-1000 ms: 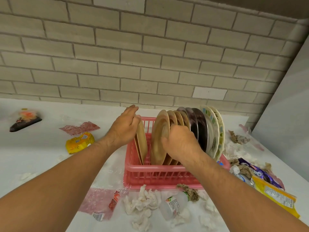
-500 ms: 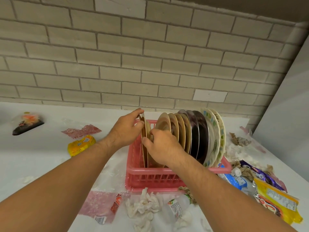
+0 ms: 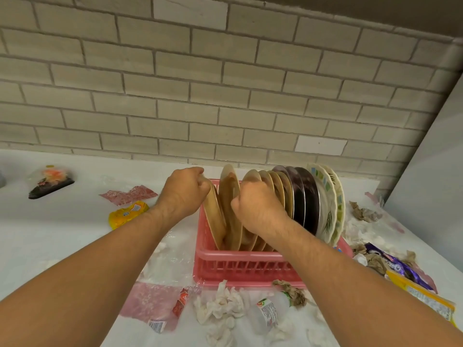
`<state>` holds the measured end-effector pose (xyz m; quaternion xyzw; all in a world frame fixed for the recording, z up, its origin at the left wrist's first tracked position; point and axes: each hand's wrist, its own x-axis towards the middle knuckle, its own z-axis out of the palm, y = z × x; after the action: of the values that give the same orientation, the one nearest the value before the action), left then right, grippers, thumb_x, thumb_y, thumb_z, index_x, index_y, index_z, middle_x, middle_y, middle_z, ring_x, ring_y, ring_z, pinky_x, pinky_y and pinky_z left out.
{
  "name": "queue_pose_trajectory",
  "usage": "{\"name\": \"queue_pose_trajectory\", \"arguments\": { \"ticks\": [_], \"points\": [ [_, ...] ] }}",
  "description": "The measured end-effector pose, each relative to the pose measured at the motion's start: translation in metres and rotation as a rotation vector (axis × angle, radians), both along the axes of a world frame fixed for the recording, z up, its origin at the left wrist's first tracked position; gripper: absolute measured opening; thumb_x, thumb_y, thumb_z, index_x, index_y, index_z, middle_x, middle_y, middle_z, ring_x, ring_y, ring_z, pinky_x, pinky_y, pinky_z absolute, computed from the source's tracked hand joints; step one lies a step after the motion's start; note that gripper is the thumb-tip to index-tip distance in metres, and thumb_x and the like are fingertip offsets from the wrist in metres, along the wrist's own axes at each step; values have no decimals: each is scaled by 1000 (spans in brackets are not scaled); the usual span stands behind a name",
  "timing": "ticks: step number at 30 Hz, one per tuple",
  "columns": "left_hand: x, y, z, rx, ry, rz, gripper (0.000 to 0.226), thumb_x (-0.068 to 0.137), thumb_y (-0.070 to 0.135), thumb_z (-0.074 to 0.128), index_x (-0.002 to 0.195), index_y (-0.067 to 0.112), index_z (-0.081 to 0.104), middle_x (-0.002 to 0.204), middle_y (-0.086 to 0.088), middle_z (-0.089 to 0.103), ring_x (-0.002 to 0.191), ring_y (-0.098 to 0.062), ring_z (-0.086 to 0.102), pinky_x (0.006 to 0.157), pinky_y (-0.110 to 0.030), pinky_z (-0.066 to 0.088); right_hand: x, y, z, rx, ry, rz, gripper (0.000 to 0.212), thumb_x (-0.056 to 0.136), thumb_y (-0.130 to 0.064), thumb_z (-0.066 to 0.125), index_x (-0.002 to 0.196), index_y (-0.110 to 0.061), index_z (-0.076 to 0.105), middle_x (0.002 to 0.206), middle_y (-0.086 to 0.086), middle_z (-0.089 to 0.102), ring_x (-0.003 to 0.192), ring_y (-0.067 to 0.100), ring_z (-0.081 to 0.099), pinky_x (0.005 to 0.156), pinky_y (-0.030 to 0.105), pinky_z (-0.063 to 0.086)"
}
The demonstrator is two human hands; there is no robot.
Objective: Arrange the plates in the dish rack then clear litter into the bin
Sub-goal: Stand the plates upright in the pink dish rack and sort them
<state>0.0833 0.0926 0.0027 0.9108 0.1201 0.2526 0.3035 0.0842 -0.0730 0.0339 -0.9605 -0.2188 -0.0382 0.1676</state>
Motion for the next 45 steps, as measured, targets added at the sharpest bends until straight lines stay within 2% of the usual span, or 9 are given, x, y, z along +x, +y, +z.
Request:
{"name": "queue_pose_trajectory", "arguments": {
  "ticks": [3, 5, 10, 16, 19, 21, 27, 35, 45],
  "points": [
    [-1, 0, 4, 109, -57, 11, 43, 88, 19, 46, 128, 18, 58, 85, -7, 69, 76, -17, 53, 67, -24, 39, 0, -4, 8, -116, -136, 10, 15, 95, -16, 48, 92, -4, 56, 74, 3, 45, 74, 21, 50, 66, 31, 44],
    [-1, -1, 10, 149, -76, -13, 41, 88, 20, 44, 126, 20, 60, 72, 1, 62, 71, -18, 52, 65, -24, 39, 1, -8, 18, -152, -180, -20, 9, 95, -12, 47, 88, -8, 50, 74, 2, 43, 68, 16, 48, 62, 28, 42],
    [3, 0, 29, 195, -117, -41, 40, 89, 19, 43, 125, 19, 59, 61, 10, 51, 59, -6, 51, 51, -17, 33, 7, -12, 32, -98, -266, 10, 15, 97, -16, 45, 82, -11, 46, 63, 1, 34, 71, 24, 46, 66, 32, 40],
    [2, -3, 33, 187, -90, -66, 41, 90, 18, 42, 127, 18, 57, 63, 4, 58, 62, -15, 58, 58, -25, 45, 6, -7, 16, -123, -203, -6, 16, 96, -15, 47, 82, -8, 49, 63, 2, 35, 78, 29, 56, 65, 32, 41],
    [1, -3, 32, 181, -85, -67, 41, 90, 17, 41, 128, 19, 57, 62, 5, 56, 62, -14, 57, 58, -25, 43, 2, -1, 8, -164, -134, -24, 15, 93, -10, 53, 104, -3, 60, 92, 9, 55, 90, 27, 58, 72, 33, 51],
    [1, -3, 31, 183, -86, -63, 41, 90, 17, 41, 128, 19, 57, 61, 6, 55, 60, -13, 56, 56, -25, 41, -1, 1, 3, -136, -74, -61, 18, 92, -8, 55, 109, -5, 60, 103, 11, 59, 86, 22, 62, 75, 33, 57],
    [1, -3, 31, 169, -98, -75, 41, 90, 17, 41, 128, 19, 57, 58, 7, 54, 56, -12, 55, 51, -22, 38, -2, -4, -4, -3, 14, -83, 10, 95, -12, 50, 93, -9, 60, 81, 5, 61, 72, 18, 62, 68, 31, 57],
    [1, -4, 33, 176, -114, -83, 40, 90, 15, 42, 127, 16, 58, 55, 7, 53, 56, -14, 55, 53, -23, 39, 2, -13, -9, 97, 81, -166, 16, 97, -19, 49, 93, -10, 62, 77, 3, 60, 68, 15, 61, 62, 27, 54],
    [1, -7, 38, 187, -124, -94, 40, 91, 15, 42, 128, 16, 58, 55, 7, 51, 53, -11, 53, 51, -22, 38, -1, -9, -3, 41, 85, -147, 13, 95, -12, 53, 102, -7, 62, 92, 9, 65, 84, 22, 66, 78, 38, 59]
  ]
}}
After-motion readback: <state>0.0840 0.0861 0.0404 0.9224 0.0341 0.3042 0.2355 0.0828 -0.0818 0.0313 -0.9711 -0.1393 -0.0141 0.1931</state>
